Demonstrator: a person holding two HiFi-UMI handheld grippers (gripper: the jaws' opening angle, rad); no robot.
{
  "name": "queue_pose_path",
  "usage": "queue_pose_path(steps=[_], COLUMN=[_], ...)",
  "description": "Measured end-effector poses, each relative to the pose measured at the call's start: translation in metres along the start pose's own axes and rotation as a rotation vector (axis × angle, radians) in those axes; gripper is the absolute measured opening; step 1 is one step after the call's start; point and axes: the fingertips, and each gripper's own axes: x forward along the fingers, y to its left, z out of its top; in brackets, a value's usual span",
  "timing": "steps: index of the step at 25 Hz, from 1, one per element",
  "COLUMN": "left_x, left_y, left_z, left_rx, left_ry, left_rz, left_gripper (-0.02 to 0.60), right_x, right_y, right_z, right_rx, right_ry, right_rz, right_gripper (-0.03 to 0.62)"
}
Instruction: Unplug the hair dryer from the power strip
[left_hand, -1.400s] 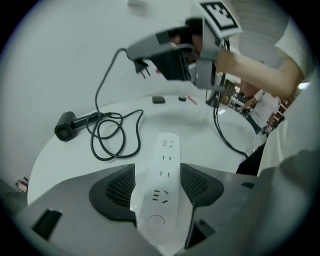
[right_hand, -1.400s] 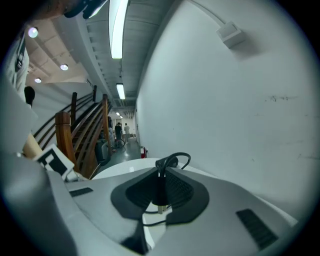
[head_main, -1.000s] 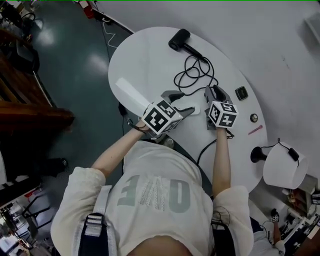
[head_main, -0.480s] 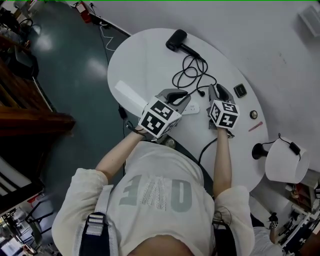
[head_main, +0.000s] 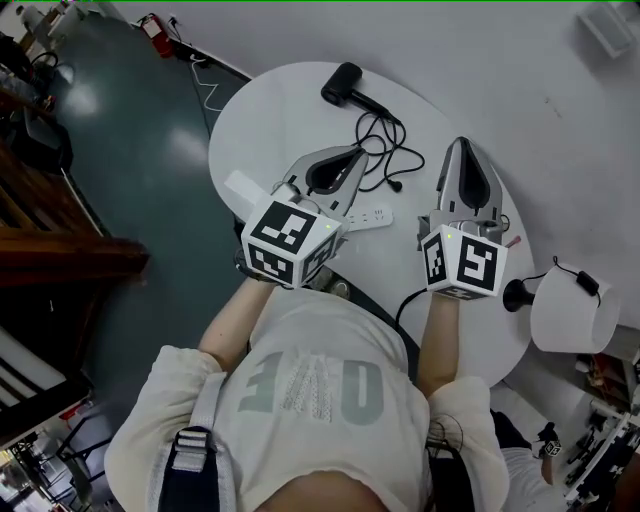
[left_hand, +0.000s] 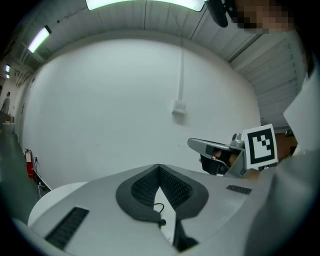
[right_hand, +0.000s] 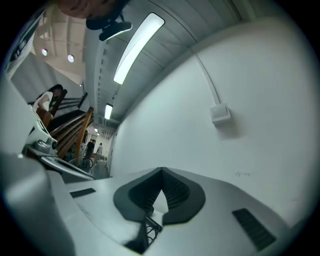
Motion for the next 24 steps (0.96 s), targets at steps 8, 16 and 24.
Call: queue_pose_path(steps=[8,16,24], left_x=[-0.009,-0.009,-0.007], left_y=[-0.01,-0.019,-0.026], left_z=[0.029,0.041,0.045], left_rx=[0.061,0.058,0.071], left_ry=[-0.085,-0.122,-0.139], left_rz=[0.009,-0.018,-0.025], left_gripper=[0.005,0.005,0.005], right_x=[-0.019,-0.03,-0.037], right_y=[0.021,0.016,0.012], right_z=[0.01,0.015,0.011], right_rx=[-0.025,-0.022,-0.024], right_ry=[-0.015,-0.019,-0.01], right_rz=[0.011,-0.018,-0.026], right_gripper=[0.005,0.005,0.005])
